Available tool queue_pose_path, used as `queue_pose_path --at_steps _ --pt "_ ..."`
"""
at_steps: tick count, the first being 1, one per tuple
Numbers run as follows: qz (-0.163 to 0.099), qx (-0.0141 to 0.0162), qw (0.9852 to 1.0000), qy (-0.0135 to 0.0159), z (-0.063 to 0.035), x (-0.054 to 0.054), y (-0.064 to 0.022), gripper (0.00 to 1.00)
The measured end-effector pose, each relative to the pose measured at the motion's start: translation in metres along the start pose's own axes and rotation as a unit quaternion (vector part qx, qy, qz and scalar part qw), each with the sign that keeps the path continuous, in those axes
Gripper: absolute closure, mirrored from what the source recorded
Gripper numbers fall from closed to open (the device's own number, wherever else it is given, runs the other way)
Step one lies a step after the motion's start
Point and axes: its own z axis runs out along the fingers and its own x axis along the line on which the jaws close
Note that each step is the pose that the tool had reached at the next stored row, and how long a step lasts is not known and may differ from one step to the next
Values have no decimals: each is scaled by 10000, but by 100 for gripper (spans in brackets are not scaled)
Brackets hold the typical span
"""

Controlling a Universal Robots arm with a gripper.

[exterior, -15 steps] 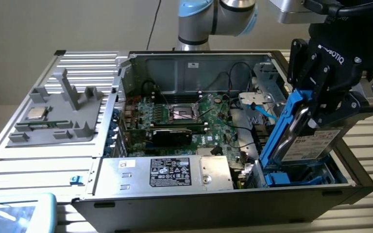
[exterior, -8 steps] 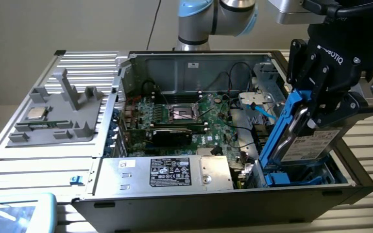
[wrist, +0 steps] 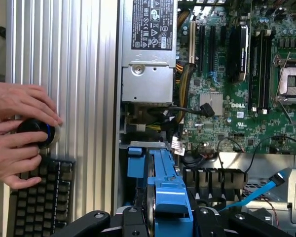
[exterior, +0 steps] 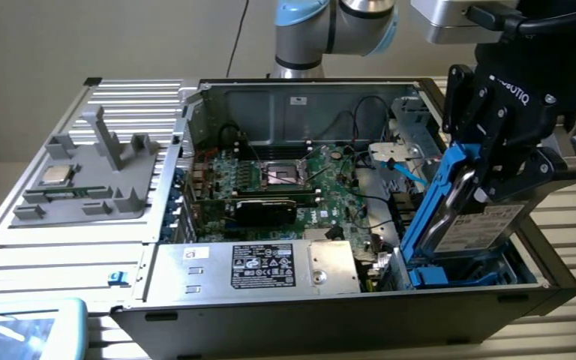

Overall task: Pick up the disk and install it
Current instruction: 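Insert the disk into the insertion slot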

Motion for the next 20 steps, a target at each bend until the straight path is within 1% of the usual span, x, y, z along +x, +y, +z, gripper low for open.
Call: queue_pose_path --at_steps 7,14,15,20 --pt "1 0 10000 0 41 -1 4 63" --pt "1 4 10000 -1 48 -2 19 63" --pt "1 7 10000 -1 47 -2 20 63" --pt "2 43 10000 -3 31 -1 24 63"
